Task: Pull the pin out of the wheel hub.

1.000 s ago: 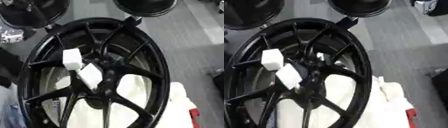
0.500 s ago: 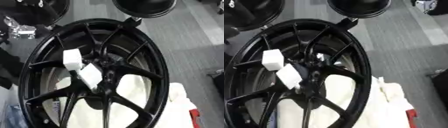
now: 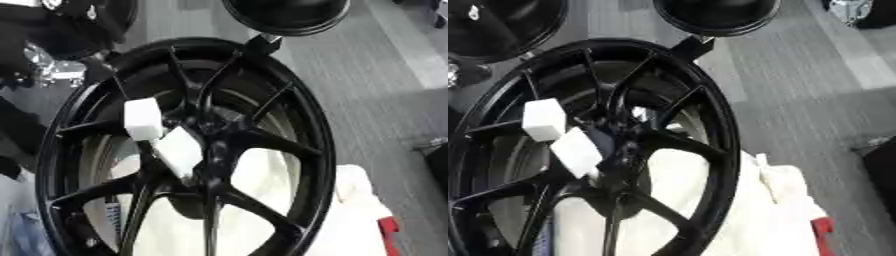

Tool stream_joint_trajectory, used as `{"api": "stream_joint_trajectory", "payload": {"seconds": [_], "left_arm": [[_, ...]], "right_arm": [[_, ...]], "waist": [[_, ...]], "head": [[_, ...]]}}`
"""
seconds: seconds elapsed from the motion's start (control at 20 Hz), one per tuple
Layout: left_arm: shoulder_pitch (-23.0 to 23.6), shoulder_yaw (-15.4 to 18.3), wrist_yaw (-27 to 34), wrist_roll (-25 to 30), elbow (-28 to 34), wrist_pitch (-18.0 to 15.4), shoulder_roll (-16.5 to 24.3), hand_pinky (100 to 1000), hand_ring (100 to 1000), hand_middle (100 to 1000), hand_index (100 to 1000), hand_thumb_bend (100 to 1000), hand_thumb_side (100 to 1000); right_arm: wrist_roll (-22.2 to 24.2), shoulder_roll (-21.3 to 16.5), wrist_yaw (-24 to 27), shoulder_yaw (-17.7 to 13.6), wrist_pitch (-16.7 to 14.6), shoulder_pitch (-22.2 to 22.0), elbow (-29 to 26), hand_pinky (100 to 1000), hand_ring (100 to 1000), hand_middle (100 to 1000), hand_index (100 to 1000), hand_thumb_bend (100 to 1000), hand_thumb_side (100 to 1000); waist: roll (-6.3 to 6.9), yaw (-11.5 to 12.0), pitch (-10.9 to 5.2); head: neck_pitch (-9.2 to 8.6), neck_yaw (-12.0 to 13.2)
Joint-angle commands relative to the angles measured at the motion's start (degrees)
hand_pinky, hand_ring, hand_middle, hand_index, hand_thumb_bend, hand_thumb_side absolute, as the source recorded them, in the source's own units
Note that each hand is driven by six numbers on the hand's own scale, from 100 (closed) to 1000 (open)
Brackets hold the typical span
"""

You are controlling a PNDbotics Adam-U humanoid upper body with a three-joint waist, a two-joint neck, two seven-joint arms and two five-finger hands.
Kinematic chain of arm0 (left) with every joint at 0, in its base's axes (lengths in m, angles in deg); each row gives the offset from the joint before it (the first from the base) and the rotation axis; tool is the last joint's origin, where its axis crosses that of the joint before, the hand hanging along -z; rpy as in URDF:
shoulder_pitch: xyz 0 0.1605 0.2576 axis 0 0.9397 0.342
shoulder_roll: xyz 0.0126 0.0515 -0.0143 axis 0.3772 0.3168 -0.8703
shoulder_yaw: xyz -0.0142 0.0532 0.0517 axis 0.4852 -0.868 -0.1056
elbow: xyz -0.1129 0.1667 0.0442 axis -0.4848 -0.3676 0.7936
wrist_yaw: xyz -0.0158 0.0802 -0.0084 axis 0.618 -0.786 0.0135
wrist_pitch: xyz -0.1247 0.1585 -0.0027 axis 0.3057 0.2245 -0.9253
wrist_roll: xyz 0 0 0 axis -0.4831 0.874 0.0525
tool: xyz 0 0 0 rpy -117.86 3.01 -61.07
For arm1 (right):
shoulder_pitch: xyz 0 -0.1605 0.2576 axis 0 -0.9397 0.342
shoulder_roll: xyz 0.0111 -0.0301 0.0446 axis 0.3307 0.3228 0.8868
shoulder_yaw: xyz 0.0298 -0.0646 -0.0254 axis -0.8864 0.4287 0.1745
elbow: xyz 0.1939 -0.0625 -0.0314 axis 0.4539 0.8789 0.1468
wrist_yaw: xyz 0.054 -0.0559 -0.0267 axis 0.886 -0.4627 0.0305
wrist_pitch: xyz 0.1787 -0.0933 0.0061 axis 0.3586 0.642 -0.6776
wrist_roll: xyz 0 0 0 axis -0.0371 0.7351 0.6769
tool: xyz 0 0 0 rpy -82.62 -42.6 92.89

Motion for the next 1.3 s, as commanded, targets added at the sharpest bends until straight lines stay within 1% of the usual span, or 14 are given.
{"api": "stream_joint_trajectory", "payload": {"seconds": [0.05, 0.2, 0.5, 0.55, 0.6, 0.65, 0.7, 0.8, 0.85, 0.9, 1.0, 1.25, 1.3], "left_arm": [[-0.35, 0.39, 0.1, -2.31, 2.6, 2.21, 2.42, 852, 808, 745, 878, 240, 728], [0.04, 0.28, 0.65, -3.4, 3.82, 3.82, 2.83, 851, 807, 745, 877, 239, 728], [0.87, -0.15, 0.96, -4.11, 4.09, 5.24, 3.35, 854, 815, 754, 881, 266, 731], [1.01, -0.21, 0.83, -4.21, 4.05, 5.43, 3.37, 853, 811, 746, 874, 266, 731], [1.22, -0.31, 0.6, -4.31, 4.0, 5.87, 3.55, 851, 805, 728, 866, 291, 728], [1.36, -0.44, 0.11, -4.37, 4.05, 6.3, 3.73, 846, 793, 701, 861, 303, 723], [1.53, -0.52, -0.55, -4.45, 4.07, 6.87, 3.95, 847, 792, 698, 863, 309, 722], [1.9, -0.52, -2.09, -4.8, 4.08, 8.23, 4.29, 860, 816, 727, 875, 336, 713], [2.09, -0.49, -2.9, -5.05, 4.07, 8.98, 4.4, 871, 829, 742, 874, 334, 692], [2.31, -0.45, -3.79, -5.36, 4.03, 9.76, 4.46, 877, 836, 750, 874, 373, 701], [2.66, -0.49, -5.48, -5.79, 4.06, 10.67, 4.36, 890, 849, 765, 874, 396, 695], [2.43, -1.29, -8.31, -4.78, 2.74, 11.1, 3.14, 897, 857, 774, 872, 451, 683], [2.32, -1.5, -8.47, -4.22, 2.29, 11.04, 2.9, 907, 864, 781, 876, 487, 673]], "right_arm": [[-0.09, -1.2, -0.3, -0.54, -0.18, 0.74, -0.06, 909, 803, 735, 786, 100, 198], [-0.12, -1.17, -0.31, -0.53, -0.21, 0.8, -0.01, 909, 803, 735, 786, 100, 198], [-0.18, -1.07, -0.4, -0.53, -0.2, 0.83, 0.13, 908, 802, 734, 786, 100, 199], [-0.2, -1.03, -0.4, -0.53, -0.21, 0.85, 0.16, 908, 802, 733, 786, 100, 167], [-0.2, -1.03, -0.41, -0.51, -0.19, 0.82, 0.22, 908, 802, 734, 786, 100, 201], [-0.2, -1.03, -0.43, -0.49, -0.18, 0.79, 0.27, 908, 802, 734, 786, 100, 202], [-0.22, -1.01, -0.44, -0.49, -0.19, 0.76, 0.3, 908, 801, 734, 786, 100, 202], [-0.3, -0.95, -0.46, -0.52, -0.18, 0.71, 0.36, 908, 801, 733, 786, 100, 202], [-0.33, -0.93, -0.47, -0.51, -0.18, 0.7, 0.39, 907, 801, 733, 786, 100, 199], [-0.34, -0.89, -0.48, -0.5, -0.18, 0.69, 0.42, 907, 801, 733, 786, 100, 203], [-0.38, -0.81, -0.49, -0.52, -0.18, 0.69, 0.47, 907, 800, 733, 786, 100, 203], [-0.48, -0.55, -0.52, -0.52, -0.18, 0.73, 0.72, 906, 799, 731, 786, 100, 205], [-0.52, -0.5, -0.52, -0.53, -0.16, 0.71, 0.81, 905, 798, 730, 786, 100, 206]], "waist": [[-0.13, -0.09, -1.16], [-0.05, -0.15, -1.1], [0.04, -0.28, -0.97], [0.05, -0.29, -0.96], [0.07, -0.31, -0.95], [0.08, -0.34, -0.93], [0.11, -0.36, -0.9], [0.15, -0.39, -0.85], [0.16, -0.41, -0.84], [0.17, -0.43, -0.82], [0.18, -0.49, -0.77], [0.19, -0.62, -0.69], [0.22, -0.64, -0.66]], "head": [[-0.95, -0.04], [-0.7, 0.15], [-0.39, 0.33], [-0.37, 0.33], [-0.4, 0.31], [-0.43, 0.3], [-0.46, 0.26], [-0.36, 0.15], [-0.28, 0.11], [-0.17, 0.03], [-0.09, -0.09], [0.2, -0.07], [0.3, -0.09]]}}
